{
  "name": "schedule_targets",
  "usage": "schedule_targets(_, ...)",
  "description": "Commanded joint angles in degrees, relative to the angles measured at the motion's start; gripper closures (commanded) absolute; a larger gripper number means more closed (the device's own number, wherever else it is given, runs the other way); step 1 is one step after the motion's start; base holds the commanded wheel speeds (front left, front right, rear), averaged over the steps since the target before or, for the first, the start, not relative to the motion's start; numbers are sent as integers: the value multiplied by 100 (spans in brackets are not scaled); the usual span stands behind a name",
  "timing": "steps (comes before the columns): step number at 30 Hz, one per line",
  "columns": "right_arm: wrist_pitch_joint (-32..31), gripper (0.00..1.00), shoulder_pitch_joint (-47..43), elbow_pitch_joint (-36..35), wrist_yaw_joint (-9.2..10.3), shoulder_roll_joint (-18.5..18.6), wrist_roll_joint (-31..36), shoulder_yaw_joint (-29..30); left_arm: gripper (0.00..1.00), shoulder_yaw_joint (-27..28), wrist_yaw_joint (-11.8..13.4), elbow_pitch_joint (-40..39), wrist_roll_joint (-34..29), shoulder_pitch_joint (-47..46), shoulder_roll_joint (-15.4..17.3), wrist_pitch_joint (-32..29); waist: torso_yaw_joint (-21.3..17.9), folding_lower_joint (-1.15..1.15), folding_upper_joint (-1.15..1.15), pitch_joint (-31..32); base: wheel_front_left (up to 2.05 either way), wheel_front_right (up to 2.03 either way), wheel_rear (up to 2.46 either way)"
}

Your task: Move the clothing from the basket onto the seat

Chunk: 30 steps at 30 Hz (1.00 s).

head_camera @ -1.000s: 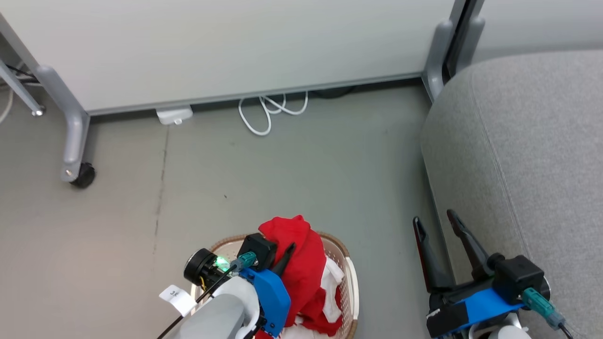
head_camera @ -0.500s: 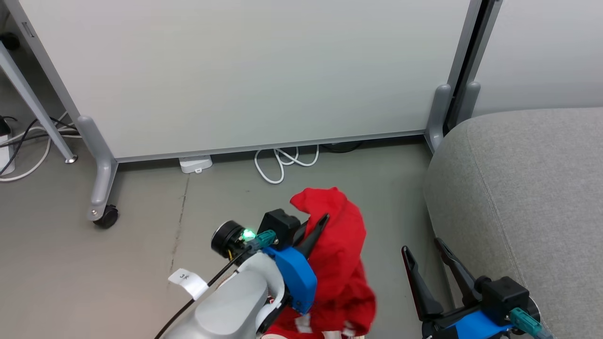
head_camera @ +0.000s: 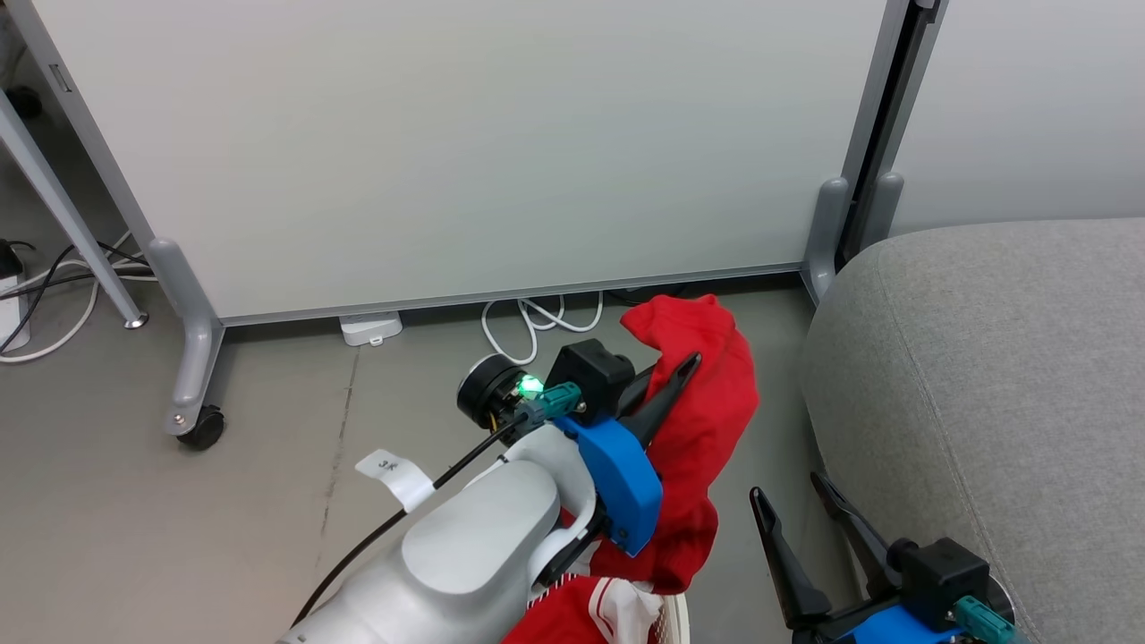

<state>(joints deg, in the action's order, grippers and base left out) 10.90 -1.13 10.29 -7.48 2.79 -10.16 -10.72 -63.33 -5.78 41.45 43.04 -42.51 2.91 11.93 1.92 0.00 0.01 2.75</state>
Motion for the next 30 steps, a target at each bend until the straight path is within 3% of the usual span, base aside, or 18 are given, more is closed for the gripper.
schedule_targets(1, -14, 0, -56, -20, -3, 19, -12, -13, 100, -34, 30, -53, 61, -103, 0, -27, 0, 0, -1, -2, 0, 0, 0)
schedule_targets(19, -92, 0, -46, -36, -3, 19, -17, -110, 100, -521, 276, -239, 844, -569, -2, -14, -78, 0, -1, -65, 0, 0, 0)
schedule_targets(30, -528, 0, 269, 192, -3, 20, -614, -712, 100, -741, 324, -181, 1044, -678, -2, 99, -53, 0, -1, -95, 0, 0, 0)
